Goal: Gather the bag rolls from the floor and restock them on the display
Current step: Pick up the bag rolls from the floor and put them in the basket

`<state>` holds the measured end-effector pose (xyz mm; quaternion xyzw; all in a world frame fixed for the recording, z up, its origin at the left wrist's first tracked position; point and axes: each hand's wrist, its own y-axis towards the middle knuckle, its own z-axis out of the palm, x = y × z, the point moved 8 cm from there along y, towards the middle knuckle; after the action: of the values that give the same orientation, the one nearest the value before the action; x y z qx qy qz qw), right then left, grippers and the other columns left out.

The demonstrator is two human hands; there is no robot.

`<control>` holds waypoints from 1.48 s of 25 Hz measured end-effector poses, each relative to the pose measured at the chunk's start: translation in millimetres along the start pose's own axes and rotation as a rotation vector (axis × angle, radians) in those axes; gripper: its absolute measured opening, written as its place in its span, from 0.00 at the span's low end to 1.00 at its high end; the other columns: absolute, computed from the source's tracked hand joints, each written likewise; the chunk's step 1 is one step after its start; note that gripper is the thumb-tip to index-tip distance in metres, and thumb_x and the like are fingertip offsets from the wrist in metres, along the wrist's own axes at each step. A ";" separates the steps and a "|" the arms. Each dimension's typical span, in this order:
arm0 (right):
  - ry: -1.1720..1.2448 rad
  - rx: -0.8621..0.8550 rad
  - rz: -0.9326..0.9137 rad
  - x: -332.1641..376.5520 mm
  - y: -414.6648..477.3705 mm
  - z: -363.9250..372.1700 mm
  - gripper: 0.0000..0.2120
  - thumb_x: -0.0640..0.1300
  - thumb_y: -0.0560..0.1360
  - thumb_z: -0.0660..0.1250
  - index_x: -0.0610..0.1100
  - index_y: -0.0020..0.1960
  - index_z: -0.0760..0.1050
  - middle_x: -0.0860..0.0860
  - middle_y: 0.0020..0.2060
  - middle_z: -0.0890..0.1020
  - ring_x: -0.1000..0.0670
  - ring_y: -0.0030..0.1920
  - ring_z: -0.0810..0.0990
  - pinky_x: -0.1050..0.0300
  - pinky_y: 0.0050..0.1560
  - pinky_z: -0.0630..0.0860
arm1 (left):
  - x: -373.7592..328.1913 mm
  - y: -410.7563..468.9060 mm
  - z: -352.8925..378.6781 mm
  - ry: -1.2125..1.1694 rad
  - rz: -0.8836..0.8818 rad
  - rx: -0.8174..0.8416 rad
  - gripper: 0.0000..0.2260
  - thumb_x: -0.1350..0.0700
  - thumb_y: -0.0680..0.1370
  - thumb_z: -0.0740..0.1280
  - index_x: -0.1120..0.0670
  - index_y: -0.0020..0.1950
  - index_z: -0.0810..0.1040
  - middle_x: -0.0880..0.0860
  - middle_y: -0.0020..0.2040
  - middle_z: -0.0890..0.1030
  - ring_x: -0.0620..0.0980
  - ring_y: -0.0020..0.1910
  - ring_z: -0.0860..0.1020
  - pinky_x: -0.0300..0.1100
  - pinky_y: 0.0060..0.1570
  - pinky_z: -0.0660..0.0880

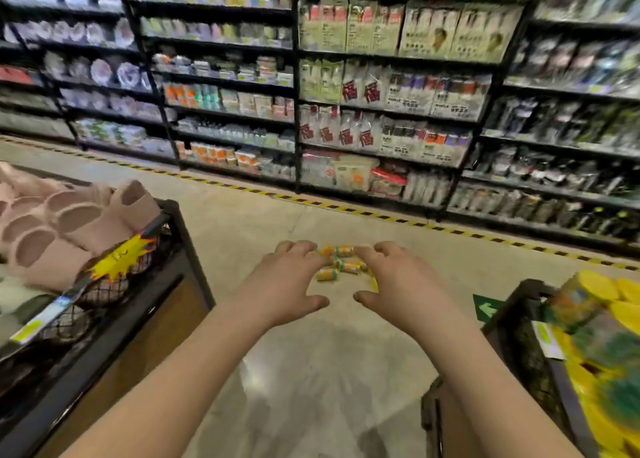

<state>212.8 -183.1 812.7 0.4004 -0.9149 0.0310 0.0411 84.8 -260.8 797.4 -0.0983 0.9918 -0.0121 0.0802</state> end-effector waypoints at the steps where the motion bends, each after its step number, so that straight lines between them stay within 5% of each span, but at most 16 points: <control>1: 0.012 0.010 0.033 -16.7 10.8 4.1 0.35 0.60 0.75 0.69 0.58 0.78 0.59 0.50 0.73 0.68 0.44 0.71 0.69 0.49 0.66 0.70 | -3.8 19.1 2.8 -0.004 0.019 0.007 0.31 0.39 0.76 0.69 0.41 0.77 0.64 0.49 0.79 0.60 0.55 0.76 0.59 0.49 0.71 0.65; 17: 0.014 0.142 0.413 -226.4 349.6 49.7 0.31 0.57 0.76 0.69 0.53 0.76 0.64 0.48 0.67 0.73 0.43 0.65 0.74 0.49 0.59 0.73 | 73.9 466.1 72.9 -0.089 0.296 0.224 0.30 0.40 0.76 0.69 0.41 0.76 0.65 0.47 0.78 0.62 0.53 0.75 0.61 0.48 0.70 0.66; 26: 0.093 0.268 0.513 -371.3 460.5 113.3 0.28 0.58 0.76 0.68 0.53 0.73 0.66 0.49 0.63 0.74 0.43 0.62 0.77 0.52 0.53 0.72 | 44.1 650.5 142.3 -0.133 0.345 0.370 0.28 0.41 0.77 0.69 0.42 0.76 0.66 0.46 0.74 0.65 0.51 0.71 0.65 0.45 0.65 0.70; 37: 0.294 0.363 0.522 -595.8 596.9 341.9 0.25 0.54 0.78 0.67 0.53 0.73 0.66 0.50 0.64 0.74 0.45 0.63 0.76 0.54 0.54 0.70 | 11.2 844.4 394.2 -0.195 0.197 0.607 0.28 0.40 0.78 0.68 0.44 0.76 0.66 0.43 0.73 0.65 0.48 0.71 0.67 0.45 0.66 0.69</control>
<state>159.4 625.5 398.7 0.1449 -0.9503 0.2601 0.0911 -25.4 561.6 373.1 0.0255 0.9354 -0.2896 0.2012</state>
